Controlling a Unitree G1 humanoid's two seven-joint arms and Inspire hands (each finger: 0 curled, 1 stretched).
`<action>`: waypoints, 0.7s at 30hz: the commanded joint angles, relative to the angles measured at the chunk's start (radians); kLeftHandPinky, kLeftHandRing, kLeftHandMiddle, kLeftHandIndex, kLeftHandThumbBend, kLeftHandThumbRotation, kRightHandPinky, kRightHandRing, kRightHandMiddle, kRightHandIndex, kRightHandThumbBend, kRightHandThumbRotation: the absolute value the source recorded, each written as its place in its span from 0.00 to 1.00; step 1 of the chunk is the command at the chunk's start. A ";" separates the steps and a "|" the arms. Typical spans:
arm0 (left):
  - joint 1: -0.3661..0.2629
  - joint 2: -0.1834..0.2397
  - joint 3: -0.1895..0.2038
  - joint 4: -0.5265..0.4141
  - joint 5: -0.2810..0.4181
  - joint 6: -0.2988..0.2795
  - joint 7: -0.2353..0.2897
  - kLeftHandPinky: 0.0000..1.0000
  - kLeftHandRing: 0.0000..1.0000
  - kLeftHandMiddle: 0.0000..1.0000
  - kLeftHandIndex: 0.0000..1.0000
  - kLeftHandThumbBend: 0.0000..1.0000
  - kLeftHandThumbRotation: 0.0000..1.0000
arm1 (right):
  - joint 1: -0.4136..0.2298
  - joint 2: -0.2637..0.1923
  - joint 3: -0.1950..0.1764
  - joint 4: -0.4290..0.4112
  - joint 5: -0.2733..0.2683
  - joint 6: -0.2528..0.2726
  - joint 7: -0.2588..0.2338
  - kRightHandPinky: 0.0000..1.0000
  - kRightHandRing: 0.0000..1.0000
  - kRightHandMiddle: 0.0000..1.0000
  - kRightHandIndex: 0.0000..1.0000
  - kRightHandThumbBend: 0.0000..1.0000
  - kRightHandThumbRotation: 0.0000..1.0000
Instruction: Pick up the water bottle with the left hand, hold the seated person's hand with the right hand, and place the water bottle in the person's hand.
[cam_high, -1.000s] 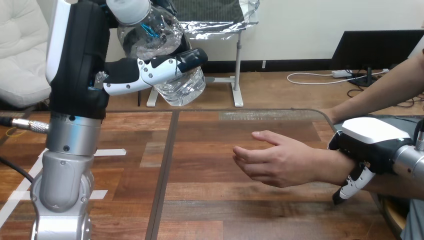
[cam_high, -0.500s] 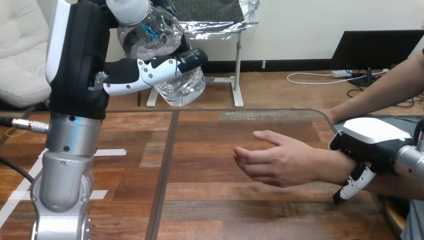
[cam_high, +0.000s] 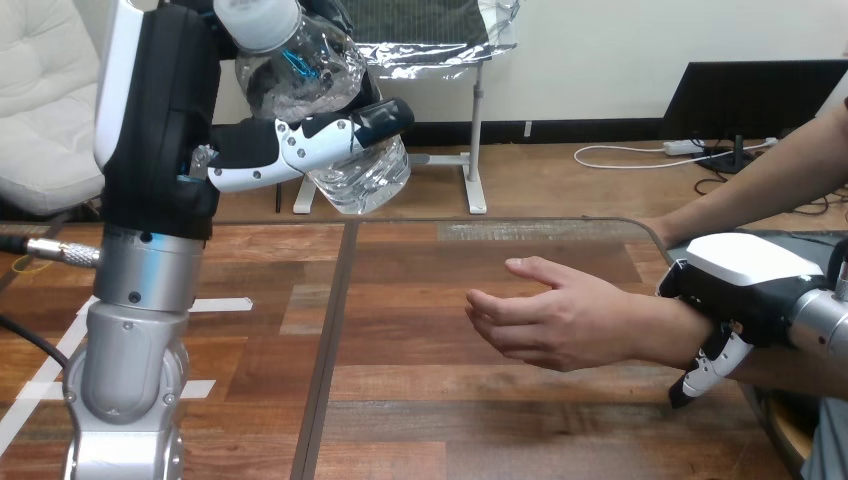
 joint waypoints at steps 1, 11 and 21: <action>-0.069 0.005 -0.006 0.058 0.011 0.005 0.005 0.23 0.29 0.34 0.37 0.55 0.00 | -0.029 0.040 -0.012 0.013 0.023 -0.007 -0.025 0.24 0.29 0.36 0.39 0.87 0.11; -0.097 -0.011 -0.015 0.152 0.007 0.026 0.012 0.22 0.28 0.33 0.36 0.54 0.00 | -0.049 0.029 -0.029 -0.027 0.021 0.006 -0.033 0.23 0.28 0.35 0.39 0.85 0.14; -0.128 -0.025 -0.025 0.246 0.043 0.014 0.038 0.22 0.28 0.34 0.37 0.56 0.00 | -0.064 0.025 -0.070 -0.078 0.074 0.030 -0.004 0.25 0.29 0.36 0.39 0.86 0.14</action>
